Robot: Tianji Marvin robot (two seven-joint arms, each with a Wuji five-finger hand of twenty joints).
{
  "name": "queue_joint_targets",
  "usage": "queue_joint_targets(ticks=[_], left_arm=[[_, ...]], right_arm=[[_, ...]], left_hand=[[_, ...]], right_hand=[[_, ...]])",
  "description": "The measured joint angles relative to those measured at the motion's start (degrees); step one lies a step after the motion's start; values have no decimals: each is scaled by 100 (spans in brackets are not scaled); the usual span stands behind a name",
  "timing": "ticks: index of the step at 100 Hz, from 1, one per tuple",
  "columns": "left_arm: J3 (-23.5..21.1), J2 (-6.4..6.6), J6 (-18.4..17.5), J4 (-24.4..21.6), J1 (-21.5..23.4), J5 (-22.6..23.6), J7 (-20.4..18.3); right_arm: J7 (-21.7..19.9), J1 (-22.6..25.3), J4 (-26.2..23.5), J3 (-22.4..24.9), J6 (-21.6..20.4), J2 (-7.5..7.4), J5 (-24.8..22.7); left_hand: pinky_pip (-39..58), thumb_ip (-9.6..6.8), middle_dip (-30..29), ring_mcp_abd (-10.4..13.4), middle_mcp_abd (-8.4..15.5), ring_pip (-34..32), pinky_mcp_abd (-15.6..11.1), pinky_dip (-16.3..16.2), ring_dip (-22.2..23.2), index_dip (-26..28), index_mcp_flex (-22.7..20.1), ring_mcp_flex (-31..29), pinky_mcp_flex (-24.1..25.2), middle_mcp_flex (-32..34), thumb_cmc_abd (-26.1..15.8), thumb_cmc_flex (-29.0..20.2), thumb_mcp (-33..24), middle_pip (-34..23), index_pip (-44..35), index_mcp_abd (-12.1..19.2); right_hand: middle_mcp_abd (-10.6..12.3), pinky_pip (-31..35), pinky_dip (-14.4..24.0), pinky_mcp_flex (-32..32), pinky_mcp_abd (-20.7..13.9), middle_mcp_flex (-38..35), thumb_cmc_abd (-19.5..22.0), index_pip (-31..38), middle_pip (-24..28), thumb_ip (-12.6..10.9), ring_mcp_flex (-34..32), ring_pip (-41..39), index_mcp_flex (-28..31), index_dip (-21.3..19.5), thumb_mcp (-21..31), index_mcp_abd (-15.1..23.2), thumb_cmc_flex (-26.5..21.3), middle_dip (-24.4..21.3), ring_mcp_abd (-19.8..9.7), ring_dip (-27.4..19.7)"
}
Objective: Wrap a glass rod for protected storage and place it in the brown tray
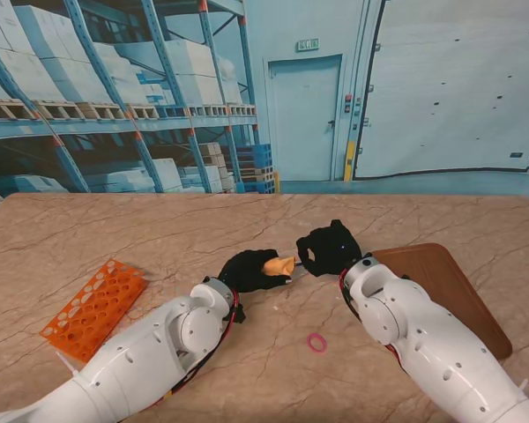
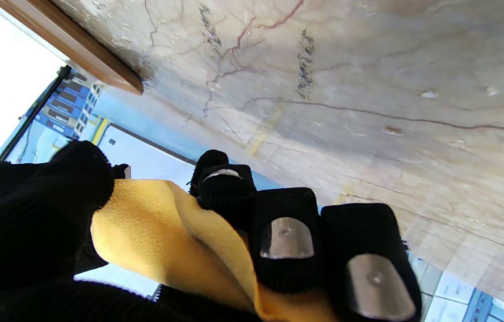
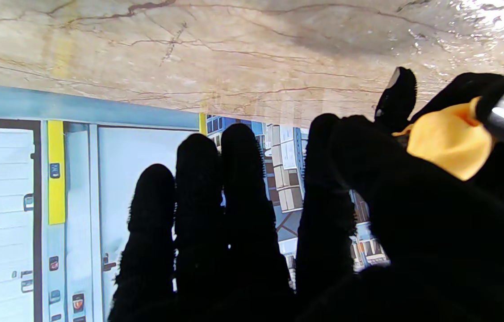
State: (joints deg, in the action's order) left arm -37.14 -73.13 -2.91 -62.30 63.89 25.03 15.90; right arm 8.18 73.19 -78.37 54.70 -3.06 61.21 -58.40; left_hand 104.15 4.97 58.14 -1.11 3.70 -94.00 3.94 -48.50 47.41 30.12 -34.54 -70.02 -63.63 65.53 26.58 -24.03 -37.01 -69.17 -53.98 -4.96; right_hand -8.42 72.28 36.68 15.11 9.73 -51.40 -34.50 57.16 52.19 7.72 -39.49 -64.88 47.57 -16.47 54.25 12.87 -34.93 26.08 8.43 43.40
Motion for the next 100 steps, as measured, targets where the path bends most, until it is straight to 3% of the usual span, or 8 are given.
queue_joint_targets(ticks=[15, 26, 49, 59, 64, 77, 87, 100], left_arm=[[-7, 18, -57, -12, 2, -21, -62], [-2, 36, -155, -9, 2, 6, -72], [-48, 57, -156, -26, 31, 41, -71], [-84, 57, -72, -82, 73, -34, -64], [-91, 55, -33, -108, 89, -66, -56], [-81, 45, -14, -115, 97, -58, 2], [-62, 38, -16, -101, 87, -22, 59], [-36, 33, -27, -87, 70, 52, 108]], right_arm=[[71, -37, 55, -70, -39, -6, -8], [67, -75, 93, -133, -34, -6, 19], [3, -148, 157, -233, 39, 4, 117], [-15, -151, 159, -240, 51, 9, 145], [-22, -150, 159, -240, 51, 12, 158], [-40, -134, 135, -229, 33, 13, 160], [-62, -125, 111, -229, 6, 12, 159], [-102, -140, 91, -272, -41, -5, 87]], left_hand=[[0, -233, 33, -9, -170, 0, 0, 11, 3, 1, 5, -2, 0, -149, -575, 225, 158, 5, 129, -4], [0, -677, 63, -24, -223, 0, 0, 13, 79, 66, 5, -2, 0, -157, -887, 686, 940, 66, 221, 72], [0, -683, 79, -47, -353, 0, 0, 2, 194, 75, 74, -2, 0, -215, -1524, 571, 3014, 87, 438, 8], [1, -743, 103, -85, -367, 0, 33, -134, 224, 90, 74, -2, 0, -215, -2111, 127, 2897, 88, 439, 5], [1, -753, 104, -96, -368, 0, 44, -210, 224, 153, 74, -2, 0, -211, -2208, -123, 2211, 88, 433, 5], [1, -149, 104, -125, -349, -41, 75, -278, 224, 113, 73, -2, 0, -138, -2243, -811, 1420, 81, 197, 159], [6, 11, 105, -203, -346, -54, 178, -242, 211, 3, 36, -2, 0, -97, -2118, -1229, 1485, 75, -102, 255], [38, 25, 69, -517, -333, 192, 583, 808, 15, 288, -214, -2, 54, -35, -2106, -1406, 1695, 64, -743, 219]], right_hand=[[63, 0, 45, 29, 0, -206, -3, -49, -47, 1, -45, 3, 88, 45, 12, -48, 0, -77, -8, 0], [70, 0, 52, 30, 0, -268, -5, -55, -98, 1, -45, 3, 116, 56, 15, -68, 0, -121, -10, 0], [70, -1, 53, 30, 0, -268, -6, -56, -100, 1, -45, 3, 116, 57, 15, -68, 0, -122, -10, 0], [70, -7, 53, 30, 0, -268, -5, -56, -100, 1, -45, 3, 116, 57, 15, -69, 0, -122, -10, 0], [70, -11, 53, 30, 0, -268, -6, -56, -100, 1, -45, 3, 116, 57, 15, -70, 0, -122, -10, 0], [70, -17, 53, 30, 0, -268, -6, -56, -100, 1, -45, 3, 117, 57, 25, -74, 0, -122, -10, 0], [73, -19, 53, 30, 0, -394, -72, -57, -111, 1, -45, 3, 178, 61, 91, -154, 0, -140, -10, 0], [78, -20, 54, 30, 0, -640, -169, -61, -243, 97, -45, 3, 292, 153, 258, -318, -5, -283, -10, 0]])
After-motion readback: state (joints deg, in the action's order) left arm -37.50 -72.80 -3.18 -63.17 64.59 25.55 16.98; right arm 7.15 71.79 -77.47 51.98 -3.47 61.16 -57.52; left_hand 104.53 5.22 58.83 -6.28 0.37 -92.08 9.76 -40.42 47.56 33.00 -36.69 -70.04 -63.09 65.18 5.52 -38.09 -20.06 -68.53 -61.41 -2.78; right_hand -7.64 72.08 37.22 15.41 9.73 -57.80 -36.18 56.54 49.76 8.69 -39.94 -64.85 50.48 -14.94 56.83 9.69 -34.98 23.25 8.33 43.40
